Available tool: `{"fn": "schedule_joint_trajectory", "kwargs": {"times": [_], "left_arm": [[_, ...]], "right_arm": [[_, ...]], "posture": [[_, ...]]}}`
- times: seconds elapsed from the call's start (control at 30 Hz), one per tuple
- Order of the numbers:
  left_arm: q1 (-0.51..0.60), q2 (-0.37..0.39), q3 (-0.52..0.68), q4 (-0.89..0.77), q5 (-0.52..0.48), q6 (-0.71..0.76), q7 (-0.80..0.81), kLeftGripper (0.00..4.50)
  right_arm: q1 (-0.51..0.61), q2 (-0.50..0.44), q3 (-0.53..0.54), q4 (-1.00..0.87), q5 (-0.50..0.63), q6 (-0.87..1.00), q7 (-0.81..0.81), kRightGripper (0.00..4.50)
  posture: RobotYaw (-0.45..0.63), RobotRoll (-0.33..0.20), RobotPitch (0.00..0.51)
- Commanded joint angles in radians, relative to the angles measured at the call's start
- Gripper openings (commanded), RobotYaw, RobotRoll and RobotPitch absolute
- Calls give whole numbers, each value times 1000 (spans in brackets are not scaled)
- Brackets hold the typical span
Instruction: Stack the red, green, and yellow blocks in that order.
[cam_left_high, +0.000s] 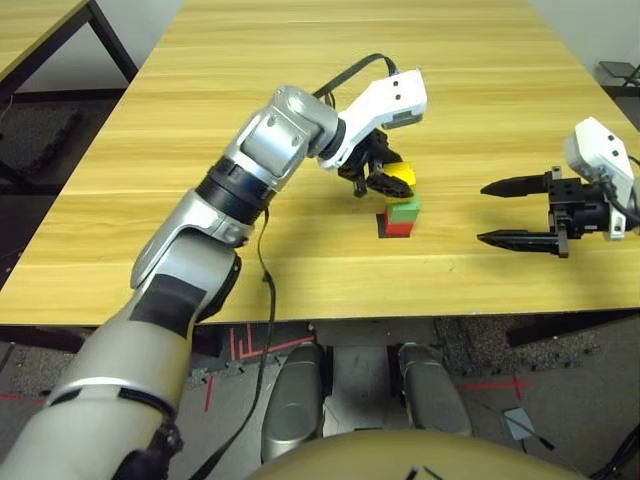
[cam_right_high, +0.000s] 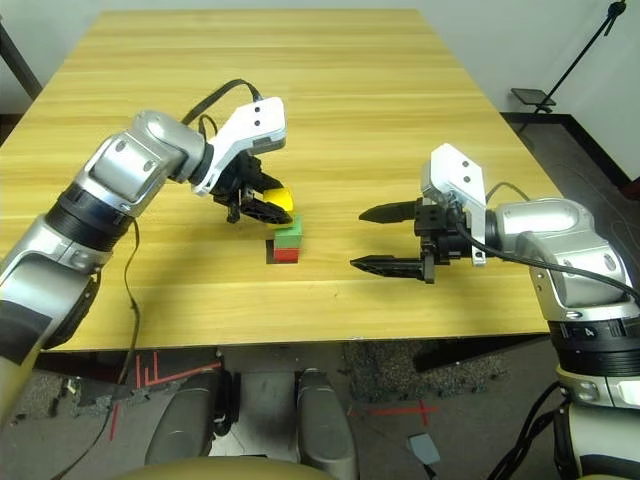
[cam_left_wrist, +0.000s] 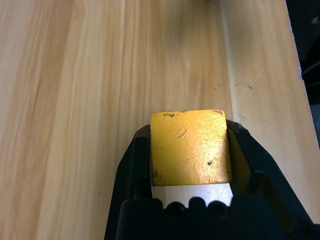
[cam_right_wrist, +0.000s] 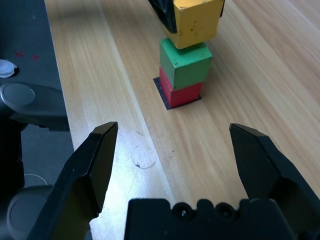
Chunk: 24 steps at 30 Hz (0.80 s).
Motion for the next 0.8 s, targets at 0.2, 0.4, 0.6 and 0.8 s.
{"fn": "schedule_joint_trajectory", "kwargs": {"times": [0.2,0.4,0.6,0.8], "left_arm": [[-10,-23,-3,-11,25,-13,-26,2068],[-24,-58,5,20,39,-27,-16,2068],[-27,-70,9,52,56,-53,-17,2068],[-21,-63,5,58,66,-61,-26,2068]], "right_arm": [[27,-13,-22,-31,27,12,-10,4500],[32,-10,-19,-36,34,13,-18,4500],[43,-12,-21,-51,46,18,-29,4500],[52,-10,-23,-58,50,22,-35,4500]], "posture": [[-30,-26,83],[-33,-20,91],[-37,-18,93],[-34,-16,96]]}}
